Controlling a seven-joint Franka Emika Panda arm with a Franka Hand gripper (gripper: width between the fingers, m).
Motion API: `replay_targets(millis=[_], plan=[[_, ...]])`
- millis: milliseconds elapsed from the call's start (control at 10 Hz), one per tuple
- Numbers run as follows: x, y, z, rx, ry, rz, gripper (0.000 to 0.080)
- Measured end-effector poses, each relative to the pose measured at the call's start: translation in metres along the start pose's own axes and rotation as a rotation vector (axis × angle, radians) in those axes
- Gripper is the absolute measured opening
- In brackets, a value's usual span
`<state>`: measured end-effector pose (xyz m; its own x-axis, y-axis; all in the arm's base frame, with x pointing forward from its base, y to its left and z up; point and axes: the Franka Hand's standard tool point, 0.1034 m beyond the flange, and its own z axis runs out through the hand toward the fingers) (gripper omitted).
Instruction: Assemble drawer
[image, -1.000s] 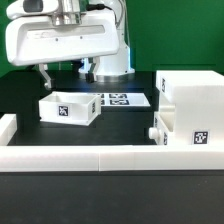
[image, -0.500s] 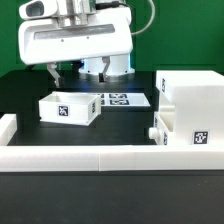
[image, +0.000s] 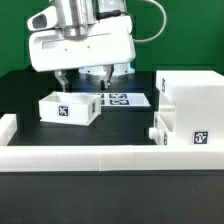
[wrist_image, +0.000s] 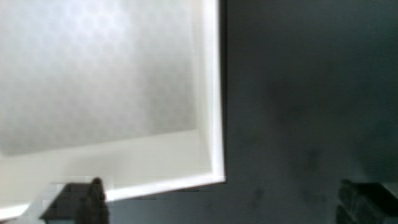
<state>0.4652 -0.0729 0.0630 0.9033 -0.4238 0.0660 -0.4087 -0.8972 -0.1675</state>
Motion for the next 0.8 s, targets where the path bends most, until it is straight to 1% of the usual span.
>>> replay_targets(millis=[100,200,300,400,500,600,800], plan=[[-0.001,0.000,0.002,0.002,-0.004,0.004,0.0649],[-0.005,0.002,0.007,0.001,-0.016,-0.012,0.0649],[-0.011,0.006,0.014,-0.004,-0.007,-0.029,0.0649],[-0.023,0.008,0.022,-0.012,-0.007,-0.043,0.0649],[-0.032,0.005,0.028,-0.014,-0.017,-0.055,0.0649],[-0.038,0.001,0.035,-0.016,-0.019,-0.065,0.0649],[-0.052,0.002,0.047,-0.023,-0.013,-0.077,0.0649]])
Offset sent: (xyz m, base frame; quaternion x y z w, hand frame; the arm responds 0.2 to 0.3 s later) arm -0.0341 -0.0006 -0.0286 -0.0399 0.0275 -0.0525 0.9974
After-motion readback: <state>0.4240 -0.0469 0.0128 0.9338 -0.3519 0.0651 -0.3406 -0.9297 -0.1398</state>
